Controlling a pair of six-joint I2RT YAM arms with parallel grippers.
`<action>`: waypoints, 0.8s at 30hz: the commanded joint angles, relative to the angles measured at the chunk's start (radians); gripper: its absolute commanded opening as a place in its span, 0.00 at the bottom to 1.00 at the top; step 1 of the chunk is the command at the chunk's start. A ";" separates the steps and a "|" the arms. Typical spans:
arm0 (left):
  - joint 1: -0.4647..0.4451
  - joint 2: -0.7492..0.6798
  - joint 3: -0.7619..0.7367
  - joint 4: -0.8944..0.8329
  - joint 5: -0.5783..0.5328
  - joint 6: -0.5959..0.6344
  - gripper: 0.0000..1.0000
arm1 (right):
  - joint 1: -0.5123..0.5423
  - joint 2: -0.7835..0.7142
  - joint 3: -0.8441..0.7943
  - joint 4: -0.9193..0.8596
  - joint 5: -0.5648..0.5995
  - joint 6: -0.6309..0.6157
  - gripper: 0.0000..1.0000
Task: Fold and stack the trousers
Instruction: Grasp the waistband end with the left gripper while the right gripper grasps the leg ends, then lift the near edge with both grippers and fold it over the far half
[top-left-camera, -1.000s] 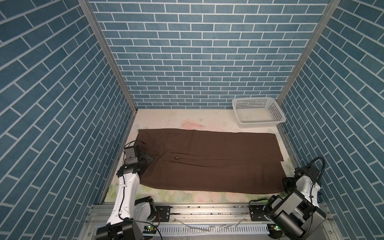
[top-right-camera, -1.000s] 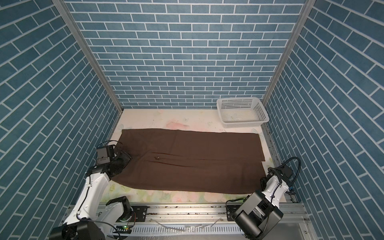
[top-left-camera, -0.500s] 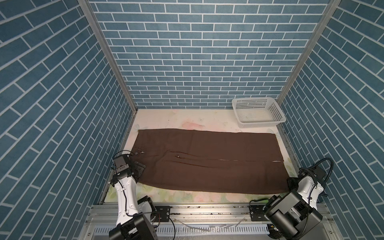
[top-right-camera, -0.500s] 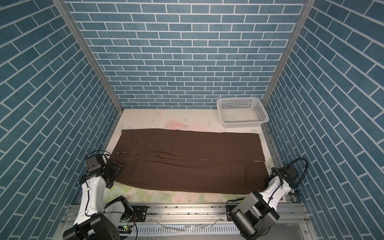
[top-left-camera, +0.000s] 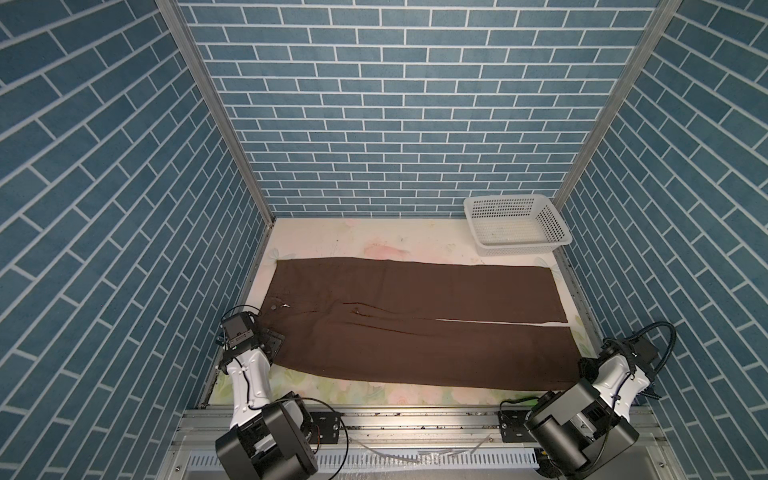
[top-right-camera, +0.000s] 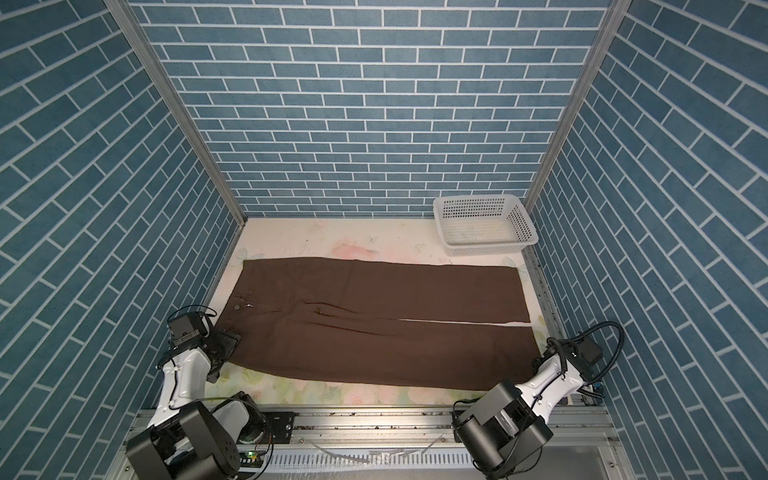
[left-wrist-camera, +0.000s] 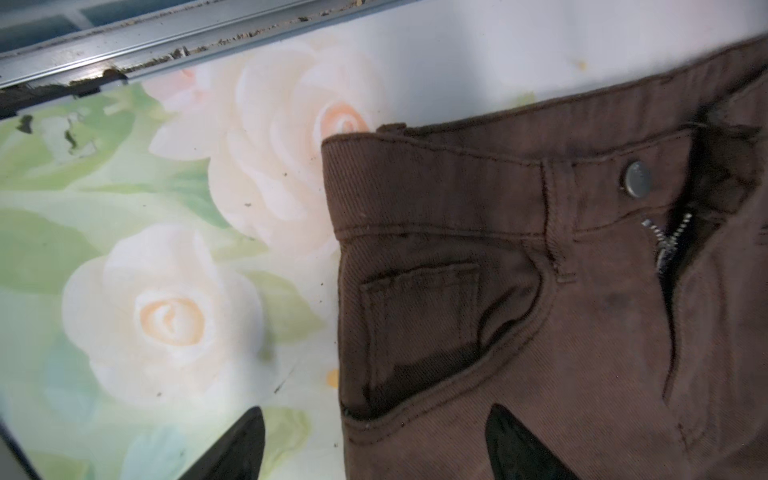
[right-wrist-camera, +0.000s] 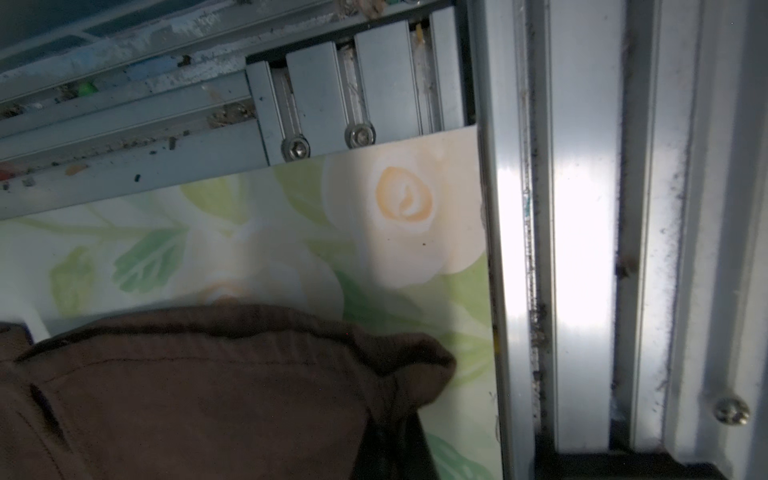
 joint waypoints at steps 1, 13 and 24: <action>0.007 0.061 -0.014 0.112 0.002 -0.001 0.80 | -0.008 -0.009 0.017 0.009 0.010 0.032 0.00; 0.180 0.181 0.008 0.178 0.195 -0.024 0.00 | -0.012 -0.041 0.018 0.025 -0.060 0.093 0.00; 0.284 -0.157 0.256 -0.144 0.105 -0.086 0.00 | -0.013 0.004 0.155 0.099 -0.243 0.309 0.00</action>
